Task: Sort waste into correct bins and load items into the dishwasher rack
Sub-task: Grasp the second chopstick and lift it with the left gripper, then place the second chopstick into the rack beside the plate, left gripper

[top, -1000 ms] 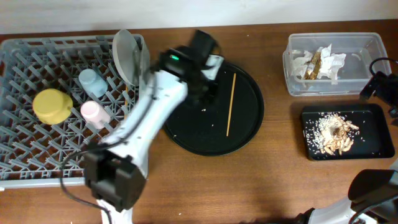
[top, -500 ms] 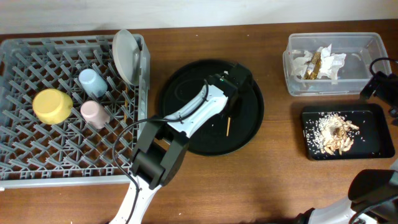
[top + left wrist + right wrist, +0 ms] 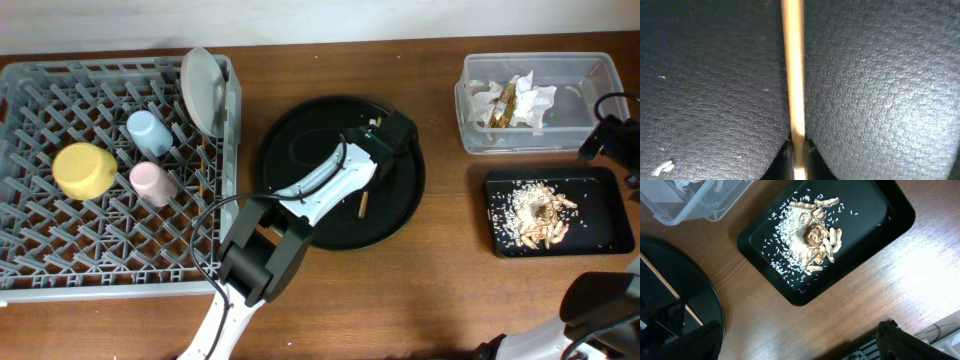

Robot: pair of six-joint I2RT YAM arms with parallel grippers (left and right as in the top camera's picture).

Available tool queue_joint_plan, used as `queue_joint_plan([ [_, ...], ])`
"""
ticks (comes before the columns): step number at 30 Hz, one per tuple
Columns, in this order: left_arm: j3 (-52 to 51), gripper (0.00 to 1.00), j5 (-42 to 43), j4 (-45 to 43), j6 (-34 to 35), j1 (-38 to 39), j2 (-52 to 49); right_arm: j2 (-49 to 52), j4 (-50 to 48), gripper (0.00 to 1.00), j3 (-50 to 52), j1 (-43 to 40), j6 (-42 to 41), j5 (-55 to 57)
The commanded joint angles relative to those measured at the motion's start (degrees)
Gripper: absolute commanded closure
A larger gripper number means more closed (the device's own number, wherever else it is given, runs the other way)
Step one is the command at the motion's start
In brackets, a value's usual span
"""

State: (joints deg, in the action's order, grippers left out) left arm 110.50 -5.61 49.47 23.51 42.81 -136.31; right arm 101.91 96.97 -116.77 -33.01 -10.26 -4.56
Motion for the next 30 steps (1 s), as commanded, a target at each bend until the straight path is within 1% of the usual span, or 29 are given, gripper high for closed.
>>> queue_joint_plan([
  [1,-0.4,0.99,1.3,1.8,0.5,0.2,-4.0,-0.3,0.1,0.02,0.0,-0.1,0.4,0.1],
  [6,6.2,0.99,1.3,8.0,0.5,0.2,-3.0,-0.3,0.1,0.02,0.0,-0.1,0.4,0.1],
  [8,11.7,0.99,1.3,13.3,1.2,-0.8,-1.4,-0.3,0.1,0.01,0.0,-0.1,0.4,0.1],
  [9,15.3,0.99,1.3,17.3,1.3,-2.3,0.1,-0.3,0.1,0.02,0.0,-0.1,0.4,0.1],
  [11,21.9,0.99,1.2,26.4,1.3,-7.3,4.2,-0.3,0.2,0.01,0.0,-0.1,0.4,0.1],
  [12,23.2,0.99,0.9,29.1,1.3,-9.1,5.6,-0.3,0.1,0.02,0.0,-0.1,0.4,0.1],
  [14,24.1,0.99,-4.0,35.8,1.2,-16.0,10.7,-0.3,0.1,0.02,0.0,-0.1,0.4,0.1],
  [15,24.1,0.99,-4.5,37.9,0.7,-18.8,12.7,-0.3,0.1,0.02,0.0,-0.1,0.4,0.1],
  [17,24.1,0.99,-4.3,41.8,-3.6,-26.6,18.0,-0.3,0.1,0.02,0.0,-0.1,0.4,0.1],
  [19,24.1,0.99,-3.2,43.0,-7.5,-33.3,22.5,-0.3,0.2,0.02,0.0,-0.1,0.4,0.1],
  [20,24.1,0.99,3.7,43.0,-11.5,-39.0,25.4,-0.3,0.1,0.02,0.0,-0.1,0.4,0.1],
  [21,24.1,0.99,12.9,42.5,-17.4,-44.0,26.9,-0.3,0.1,0.02,0.0,-0.1,0.4,0.1],
  [23,24.1,0.99,22.8,43.0,-27.7,-49.3,27.2,-0.3,0.1,0.02,0.0,-0.1,0.4,0.1],
  [24,23.6,1.00,26.4,43.2,-30.8,-52.1,27.0,-0.3,0.1,0.02,0.0,-0.1,0.4,0.1],
  [25,22.0,0.99,27.5,42.8,-34.4,-54.8,26.8,-0.3,0.1,0.02,0.0,-0.1,0.4,0.1],
  [28,14.2,0.99,27.3,36.2,-35.0,-59.0,26.7,-0.3,0.1,0.02,0.0,-0.1,0.4,0.1],
  [30,7.9,1.00,27.3,31.0,-37.0,-59.4,26.7,-0.3,0.1,0.02,0.0,-0.1,0.4,0.1],
])
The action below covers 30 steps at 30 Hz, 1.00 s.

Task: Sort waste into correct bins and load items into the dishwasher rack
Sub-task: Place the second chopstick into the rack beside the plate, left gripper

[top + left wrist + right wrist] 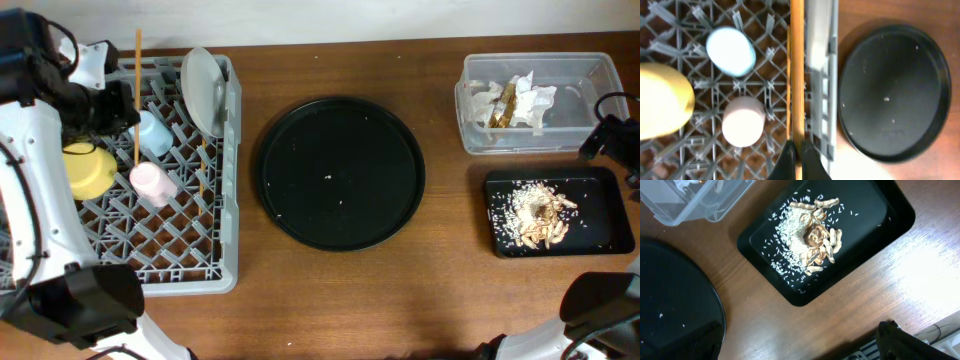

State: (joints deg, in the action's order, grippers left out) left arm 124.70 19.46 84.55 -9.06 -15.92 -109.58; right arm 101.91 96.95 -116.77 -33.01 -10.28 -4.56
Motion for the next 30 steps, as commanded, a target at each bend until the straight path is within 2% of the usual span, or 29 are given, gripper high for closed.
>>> queue_joint_plan([
  [1,-9.2,1.00,2.3,-6.3,-5.7,-0.7,0.0,-0.3,0.2,0.02,0.0,-0.1,0.4,0.1],
  [7,-25.5,1.00,3.7,-16.8,-6.0,-0.7,-0.1,-0.3,0.2,0.02,0.0,-0.1,0.4,0.1],
  [13,-33.6,1.00,3.8,-23.5,-4.0,-0.6,-0.1,-0.3,0.2,0.02,0.0,-0.1,0.4,0.1],
  [16,-34.4,0.99,4.5,-24.8,-2.5,-0.6,-0.1,-0.3,0.2,0.02,0.0,-0.1,0.4,0.1],
  [17,-34.4,0.96,5.4,-24.9,-2.5,-0.6,-0.1,-0.3,0.2,0.02,0.0,-0.1,0.4,0.1],
  [18,-34.4,0.76,6.8,-25.0,-2.5,-0.6,-0.1,-0.3,0.2,0.02,0.0,-0.1,0.4,0.1],
  [19,-34.4,0.73,7.4,-25.1,-2.3,-0.6,-0.1,-0.3,0.2,0.02,0.0,-0.1,0.4,0.1],
  [20,-34.4,0.62,8.2,-25.1,-2.0,-0.6,-0.1,-0.3,0.2,0.02,0.0,-0.1,0.4,0.1],
  [21,-34.3,0.57,9.9,-25.1,-1.7,-0.6,-0.1,-0.3,0.2,0.02,0.0,-0.1,0.4,0.1],
  [24,-34.0,0.54,11.0,-23.5,-1.7,-0.9,0.2,-0.3,0.2,0.02,0.0,-0.1,0.4,0.1],
  [26,-30.6,0.52,11.0,-18.0,-0.7,-1.7,1.6,-0.3,0.2,0.02,0.0,-0.1,0.4,0.1],
  [30,-27.5,0.52,11.0,-10.5,-0.2,-2.7,10.8,-0.3,0.2,0.02,0.0,-0.1,0.4,0.1],
])
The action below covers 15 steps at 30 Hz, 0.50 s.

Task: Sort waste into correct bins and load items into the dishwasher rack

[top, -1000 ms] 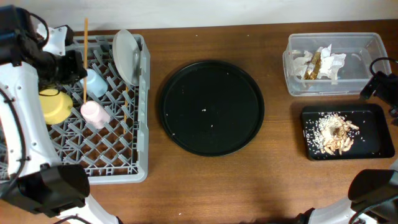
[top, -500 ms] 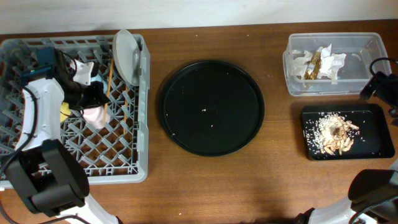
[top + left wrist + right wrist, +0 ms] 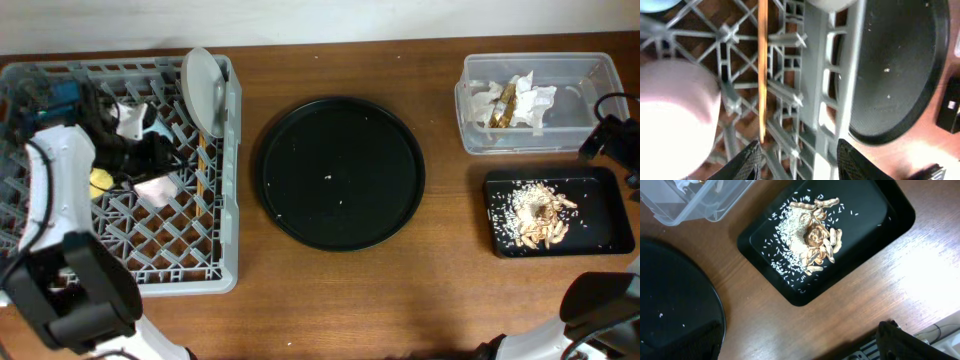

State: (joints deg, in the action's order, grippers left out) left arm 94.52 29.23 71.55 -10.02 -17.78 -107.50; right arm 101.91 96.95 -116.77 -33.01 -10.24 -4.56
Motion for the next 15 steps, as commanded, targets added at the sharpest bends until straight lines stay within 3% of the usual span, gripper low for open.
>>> queue_joint_plan([
  [1,2.7,0.51,1.2,4.8,1.9,-1.2,12.3,-0.3,0.2,0.02,0.0,-0.1,0.4,0.1],
  [7,2.4,0.48,1.3,20.7,0.0,-1.1,29.6,-0.3,0.2,0.02,0.0,-0.1,0.4,0.1],
  [11,-4.5,0.44,5.3,22.4,0.1,-1.1,43.2,-0.3,0.2,0.02,0.0,-0.1,0.4,0.1],
  [12,-7.7,0.39,7.2,22.4,0.1,-1.1,47.2,-0.3,0.2,0.01,0.0,-0.1,0.4,0.1],
  [13,-10.9,0.13,8.8,22.4,0.3,-1.1,51.0,-0.3,0.2,0.02,0.0,-0.1,0.4,0.1],
  [14,-15.2,0.00,9.4,22.4,2.5,-1.1,56.0,-0.3,0.2,0.02,0.0,-0.1,0.4,0.1],
  [15,-18.3,0.01,9.4,22.6,5.8,-1.1,59.7,-0.3,0.2,0.02,0.0,-0.1,0.4,0.1],
])
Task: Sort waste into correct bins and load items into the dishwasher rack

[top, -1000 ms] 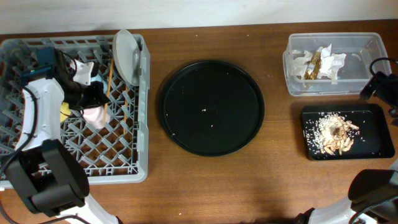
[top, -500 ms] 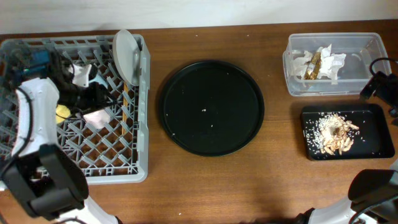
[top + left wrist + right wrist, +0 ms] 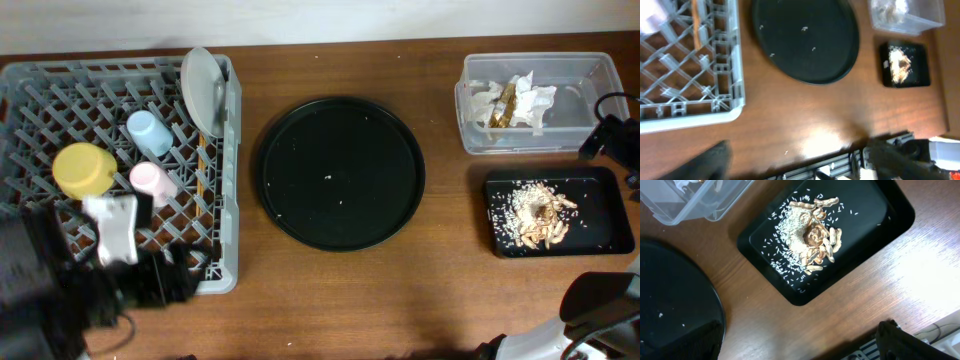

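Note:
The grey dishwasher rack at the left holds a yellow cup, a blue cup, a pink cup, an upright grey plate and a wooden chopstick lying along its right side. The chopstick also shows in the left wrist view. My left gripper is open and empty, high over the table's front left; its arm is a blur in the overhead view. My right gripper hangs open and empty near the black food-scrap tray.
A round black tray, bare but for a few crumbs, sits mid-table. At the far right, a clear bin holds crumpled paper waste. In front of it is the black rectangular tray with rice and peanut shells.
My left gripper was open low over the rack, just above the chopstick. Now it is back at the front left, high above the table. The chopstick stays in the rack.
My left gripper was shut on a chopstick on the round tray, with another lying beside it. Then it held a chopstick over the rack and the tray was bare. Then it stood open over a chopstick in the rack, and now it is drawn back.

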Robot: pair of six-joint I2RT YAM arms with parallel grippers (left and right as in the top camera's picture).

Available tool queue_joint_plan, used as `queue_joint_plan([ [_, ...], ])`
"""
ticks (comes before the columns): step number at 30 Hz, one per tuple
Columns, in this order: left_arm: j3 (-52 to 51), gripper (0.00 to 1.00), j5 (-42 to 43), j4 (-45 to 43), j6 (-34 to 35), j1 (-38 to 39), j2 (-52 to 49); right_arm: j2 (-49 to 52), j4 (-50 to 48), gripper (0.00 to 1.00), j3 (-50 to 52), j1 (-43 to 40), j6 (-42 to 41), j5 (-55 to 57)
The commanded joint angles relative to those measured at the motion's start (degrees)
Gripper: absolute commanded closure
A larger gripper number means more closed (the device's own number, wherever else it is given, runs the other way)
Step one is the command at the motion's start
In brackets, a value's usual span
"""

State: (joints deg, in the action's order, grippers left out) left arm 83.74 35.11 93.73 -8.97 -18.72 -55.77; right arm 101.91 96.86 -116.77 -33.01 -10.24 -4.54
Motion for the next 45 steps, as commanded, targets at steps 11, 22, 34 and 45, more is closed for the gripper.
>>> queue_joint_plan([
  [11,-12.3,0.01,-7.8,-0.9,8.0,0.7,20.9,-0.3,0.2,0.02,0.0,-0.1,0.4,0.1],
  [22,-43.5,0.01,-8.2,-47.5,-5.5,26.1,29.7,-0.3,0.2,0.02,0.0,-0.1,0.4,0.1],
  [34,-69.7,0.01,-20.0,-77.1,-5.5,26.1,49.6,-0.3,0.2,0.02,0.0,-0.1,0.4,0.1],
  [45,-83.2,0.01,-28.4,-96.5,-5.2,22.7,55.5,-0.3,0.2,0.02,0.0,-0.1,0.4,0.1],
])
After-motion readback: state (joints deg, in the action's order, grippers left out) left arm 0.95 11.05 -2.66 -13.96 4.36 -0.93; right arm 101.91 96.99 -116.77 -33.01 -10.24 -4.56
